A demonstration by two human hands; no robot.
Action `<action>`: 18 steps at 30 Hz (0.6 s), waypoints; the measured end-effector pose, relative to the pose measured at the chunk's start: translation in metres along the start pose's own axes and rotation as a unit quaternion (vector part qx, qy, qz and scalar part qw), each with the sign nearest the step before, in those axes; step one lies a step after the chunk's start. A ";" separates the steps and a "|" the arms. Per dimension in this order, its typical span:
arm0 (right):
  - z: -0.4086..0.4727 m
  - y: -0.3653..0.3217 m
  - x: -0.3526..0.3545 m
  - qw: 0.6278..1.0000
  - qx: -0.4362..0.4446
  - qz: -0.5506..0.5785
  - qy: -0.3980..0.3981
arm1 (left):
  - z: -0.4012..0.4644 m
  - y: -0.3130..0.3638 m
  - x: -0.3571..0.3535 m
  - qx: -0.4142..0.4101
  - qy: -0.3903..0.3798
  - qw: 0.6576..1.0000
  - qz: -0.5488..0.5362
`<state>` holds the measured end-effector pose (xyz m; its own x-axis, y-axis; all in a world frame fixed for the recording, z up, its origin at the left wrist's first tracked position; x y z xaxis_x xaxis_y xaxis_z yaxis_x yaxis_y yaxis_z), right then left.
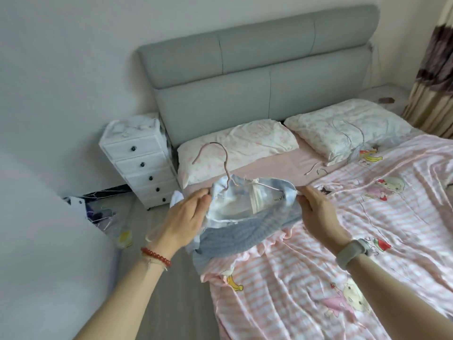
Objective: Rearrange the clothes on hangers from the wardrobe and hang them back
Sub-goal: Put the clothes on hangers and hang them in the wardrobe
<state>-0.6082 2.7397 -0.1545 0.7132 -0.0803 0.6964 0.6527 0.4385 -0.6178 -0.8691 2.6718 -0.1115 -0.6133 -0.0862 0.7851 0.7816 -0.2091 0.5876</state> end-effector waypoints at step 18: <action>-0.129 -0.282 -0.094 0.895 0.371 -0.023 -0.247 | -0.359 0.007 0.118 0.245 0.196 0.943 -0.107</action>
<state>-0.8265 2.5086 -0.0933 0.3706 0.2113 0.9044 0.1988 0.9332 -0.2995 -0.9767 2.3108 -0.0848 -0.6822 -0.4674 0.5623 0.5351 0.2050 0.8196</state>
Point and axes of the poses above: each hand's wrist, its own z-axis towards the middle knuckle, its own x-axis out of the back of the hand, y = z × x, the point moved 5 cm from there along z, towards the middle knuckle, and after that the axes turned 9 degrees about -y, right-handed, at the moved point
